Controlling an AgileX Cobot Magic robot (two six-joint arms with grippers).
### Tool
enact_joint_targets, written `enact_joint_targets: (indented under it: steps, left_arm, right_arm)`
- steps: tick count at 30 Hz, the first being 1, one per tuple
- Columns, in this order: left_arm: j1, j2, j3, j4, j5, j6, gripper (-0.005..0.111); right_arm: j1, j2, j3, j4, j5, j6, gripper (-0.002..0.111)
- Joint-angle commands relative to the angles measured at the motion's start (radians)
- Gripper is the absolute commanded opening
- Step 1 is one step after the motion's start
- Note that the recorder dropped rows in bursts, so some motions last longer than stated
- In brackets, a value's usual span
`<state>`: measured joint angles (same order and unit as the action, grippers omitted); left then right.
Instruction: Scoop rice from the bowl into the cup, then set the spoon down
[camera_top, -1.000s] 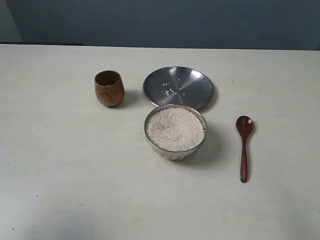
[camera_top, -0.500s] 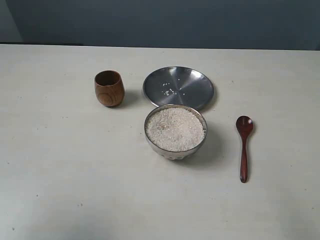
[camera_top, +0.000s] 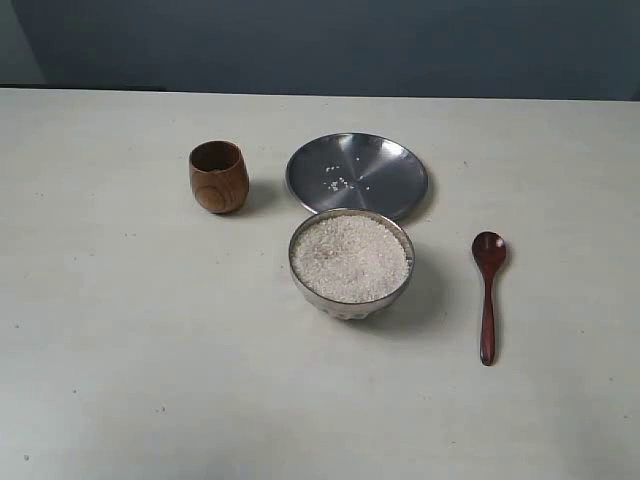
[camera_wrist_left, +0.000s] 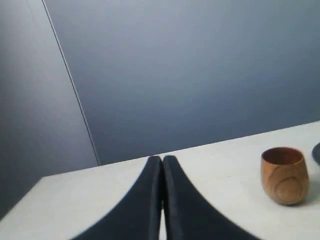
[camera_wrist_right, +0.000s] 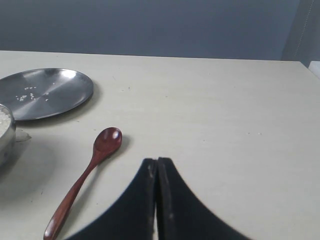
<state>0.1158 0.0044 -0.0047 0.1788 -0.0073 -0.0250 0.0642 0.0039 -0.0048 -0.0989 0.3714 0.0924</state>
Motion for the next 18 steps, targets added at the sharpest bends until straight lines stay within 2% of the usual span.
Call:
enact_joint_targets:
  steps: [1, 4, 6, 11, 18]
  left_arm:
    - [0.003, -0.004, 0.005, -0.280, -0.039, -0.216, 0.000]
    - [0.003, -0.004, 0.005, -0.547, -0.051, -0.298, 0.000]
    - [0.003, -0.004, -0.003, -0.636, -0.016, -0.298, 0.000]
    - [0.003, -0.004, -0.126, -0.575, 0.201, -0.219, 0.000]
    - [0.003, 0.032, -0.327, -0.559, 0.385, -0.082, 0.000]
  right_arm:
    - [-0.003, -0.004, 0.005, -0.003, -0.017, -0.002, 0.000]
    - [-0.003, -0.004, 0.005, -0.003, -0.017, -0.002, 0.000]
    - [-0.003, -0.004, 0.005, -0.003, -0.017, -0.002, 0.000]
    - [-0.003, -0.004, 0.005, -0.003, -0.017, -0.002, 0.000]
    - [-0.003, -0.004, 0.005, -0.003, -0.017, -0.002, 0.000]
